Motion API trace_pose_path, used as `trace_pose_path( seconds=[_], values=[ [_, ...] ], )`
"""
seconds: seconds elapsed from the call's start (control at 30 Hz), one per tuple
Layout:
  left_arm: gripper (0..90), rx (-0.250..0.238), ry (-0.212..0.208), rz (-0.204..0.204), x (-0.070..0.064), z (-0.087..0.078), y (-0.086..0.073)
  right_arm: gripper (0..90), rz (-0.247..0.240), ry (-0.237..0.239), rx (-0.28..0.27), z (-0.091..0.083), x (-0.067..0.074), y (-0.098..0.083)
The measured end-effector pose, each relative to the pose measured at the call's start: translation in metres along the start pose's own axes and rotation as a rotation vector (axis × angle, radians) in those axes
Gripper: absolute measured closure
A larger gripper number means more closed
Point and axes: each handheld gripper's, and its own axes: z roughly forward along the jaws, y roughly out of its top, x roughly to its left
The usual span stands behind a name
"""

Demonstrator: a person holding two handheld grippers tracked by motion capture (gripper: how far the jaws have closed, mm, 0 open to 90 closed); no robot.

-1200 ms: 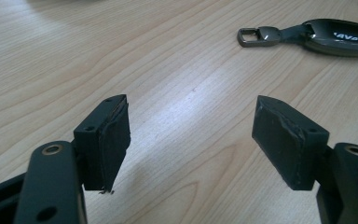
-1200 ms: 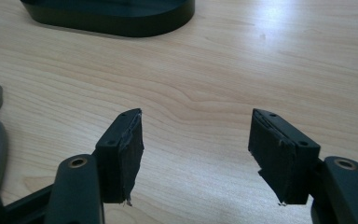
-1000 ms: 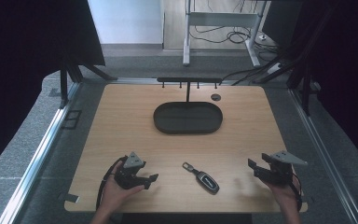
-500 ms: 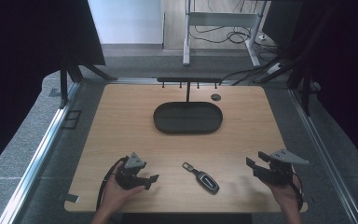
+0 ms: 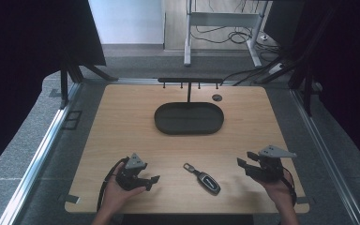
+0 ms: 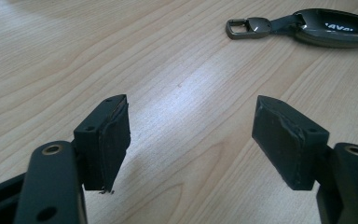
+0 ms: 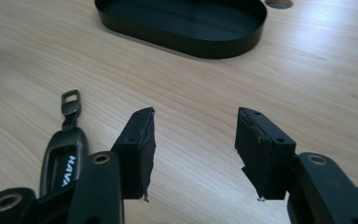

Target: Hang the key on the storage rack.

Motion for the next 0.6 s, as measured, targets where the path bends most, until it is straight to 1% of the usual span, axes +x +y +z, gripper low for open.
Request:
trace_pose_path(
  seconds=[0.07, 0.13, 0.17, 0.23, 0.4, 0.6],
  values=[
    [28.4, -0.005, -0.002, 0.003, -0.001, -0.001, 0.000, 48.2, -0.010, 0.021, 0.005, 0.002, 0.003, 0.005],
    [28.4, -0.005, -0.002, 0.003, -0.001, -0.001, 0.000, 48.9, -0.013, 0.026, 0.006, 0.003, 0.004, 0.007],
    [28.4, -0.008, -0.002, 0.002, -0.001, -0.002, 0.000, 51.3, -0.002, 0.055, 0.012, 0.004, 0.005, 0.012],
    [28.4, -0.007, -0.004, 0.002, -0.001, -0.002, 0.001, 51.9, -0.004, 0.071, 0.022, 0.005, 0.006, 0.016],
    [28.4, -0.009, -0.004, 0.000, 0.000, -0.003, 0.001, 51.9, -0.027, 0.081, 0.045, 0.011, 0.011, 0.024],
    [28.4, -0.008, -0.002, -0.003, 0.000, -0.002, 0.000, 51.9, -0.037, 0.092, 0.069, 0.016, 0.016, 0.031]
  ],
)
